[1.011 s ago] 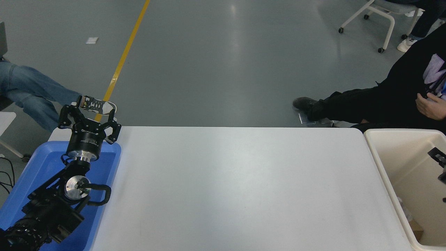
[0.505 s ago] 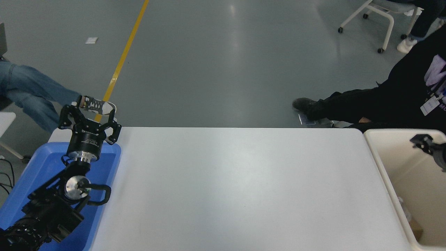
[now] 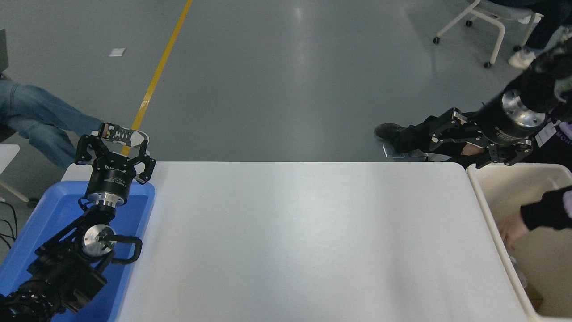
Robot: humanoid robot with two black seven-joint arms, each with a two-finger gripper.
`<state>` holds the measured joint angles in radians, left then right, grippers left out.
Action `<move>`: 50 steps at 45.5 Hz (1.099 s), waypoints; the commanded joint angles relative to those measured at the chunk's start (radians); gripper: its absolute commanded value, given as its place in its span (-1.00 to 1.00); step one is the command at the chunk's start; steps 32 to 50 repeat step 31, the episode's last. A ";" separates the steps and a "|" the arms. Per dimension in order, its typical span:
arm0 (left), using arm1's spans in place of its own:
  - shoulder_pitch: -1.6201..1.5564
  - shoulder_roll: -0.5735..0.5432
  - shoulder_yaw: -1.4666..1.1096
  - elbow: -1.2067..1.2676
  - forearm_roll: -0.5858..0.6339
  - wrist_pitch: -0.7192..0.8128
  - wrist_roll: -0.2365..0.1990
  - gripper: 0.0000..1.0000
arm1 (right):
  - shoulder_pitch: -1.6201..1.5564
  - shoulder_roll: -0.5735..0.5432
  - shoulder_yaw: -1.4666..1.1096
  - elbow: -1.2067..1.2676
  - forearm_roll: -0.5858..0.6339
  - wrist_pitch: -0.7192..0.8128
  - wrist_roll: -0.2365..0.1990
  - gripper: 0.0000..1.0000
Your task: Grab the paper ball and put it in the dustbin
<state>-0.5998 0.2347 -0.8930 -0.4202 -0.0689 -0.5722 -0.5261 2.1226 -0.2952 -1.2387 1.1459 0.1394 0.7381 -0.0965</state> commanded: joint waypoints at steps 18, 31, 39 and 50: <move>0.000 0.000 0.000 0.000 0.000 0.000 0.000 0.98 | 0.191 0.136 0.045 0.075 -0.003 0.047 0.000 1.00; 0.000 0.000 0.000 0.000 0.000 0.000 0.000 0.98 | 0.243 0.091 0.021 0.104 -0.003 0.047 0.000 1.00; 0.000 0.000 0.000 0.000 0.000 0.000 0.000 0.98 | 0.243 0.091 0.021 0.104 -0.003 0.047 0.000 1.00; 0.000 0.000 0.000 0.000 0.000 0.000 0.000 0.98 | 0.243 0.091 0.021 0.104 -0.003 0.047 0.000 1.00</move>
